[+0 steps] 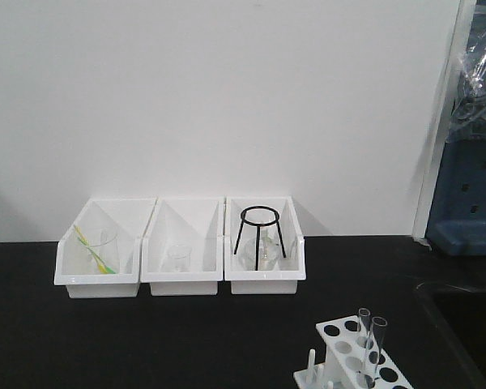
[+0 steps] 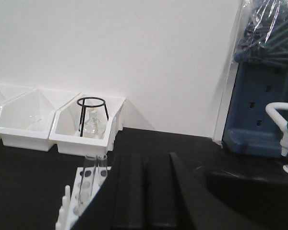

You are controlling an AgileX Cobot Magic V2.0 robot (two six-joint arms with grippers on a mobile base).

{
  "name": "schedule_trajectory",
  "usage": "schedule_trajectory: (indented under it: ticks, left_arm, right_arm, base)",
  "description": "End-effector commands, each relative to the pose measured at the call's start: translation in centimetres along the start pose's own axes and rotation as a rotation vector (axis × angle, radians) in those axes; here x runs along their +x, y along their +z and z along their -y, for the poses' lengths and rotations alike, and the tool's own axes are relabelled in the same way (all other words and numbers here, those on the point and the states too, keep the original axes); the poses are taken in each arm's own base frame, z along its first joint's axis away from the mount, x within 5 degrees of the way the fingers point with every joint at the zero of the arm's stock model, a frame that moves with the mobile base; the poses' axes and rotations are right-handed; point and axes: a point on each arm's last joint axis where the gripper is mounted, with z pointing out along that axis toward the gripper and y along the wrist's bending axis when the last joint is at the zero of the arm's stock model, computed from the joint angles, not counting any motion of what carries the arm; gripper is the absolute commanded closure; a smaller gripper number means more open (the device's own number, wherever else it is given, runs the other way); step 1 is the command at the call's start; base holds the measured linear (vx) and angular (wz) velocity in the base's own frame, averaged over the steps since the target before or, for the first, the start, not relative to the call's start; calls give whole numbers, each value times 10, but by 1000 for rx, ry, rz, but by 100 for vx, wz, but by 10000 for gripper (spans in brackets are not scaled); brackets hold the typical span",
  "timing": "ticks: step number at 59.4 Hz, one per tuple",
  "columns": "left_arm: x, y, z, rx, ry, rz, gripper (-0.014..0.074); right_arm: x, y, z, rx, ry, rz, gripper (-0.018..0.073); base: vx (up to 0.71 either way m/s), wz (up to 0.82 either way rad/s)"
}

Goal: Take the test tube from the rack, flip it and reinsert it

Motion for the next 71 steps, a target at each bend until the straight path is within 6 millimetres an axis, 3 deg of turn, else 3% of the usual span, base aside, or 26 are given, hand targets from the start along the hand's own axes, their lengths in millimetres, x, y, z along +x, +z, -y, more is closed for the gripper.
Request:
schedule_trajectory:
  ticks: [1,14,19,71]
  left_arm:
    - [-7,-1,2,22,-4,86,603]
    - [-7,-1,2,22,-4,86,603]
    - [-7,-1,2,22,-4,86,603]
    - [-7,-1,2,22,-4,86,603]
  right_arm:
    - [13,-10,2,51,15,105,568]
    - [82,-21,-1,122,124,97,568]
    - [95,-19,-2,120,150,57,568]
    - [96,-19,-2,120,144,37,568]
  base:
    - [0,0]
    - [0,0]
    - [0,0]
    - [0,0]
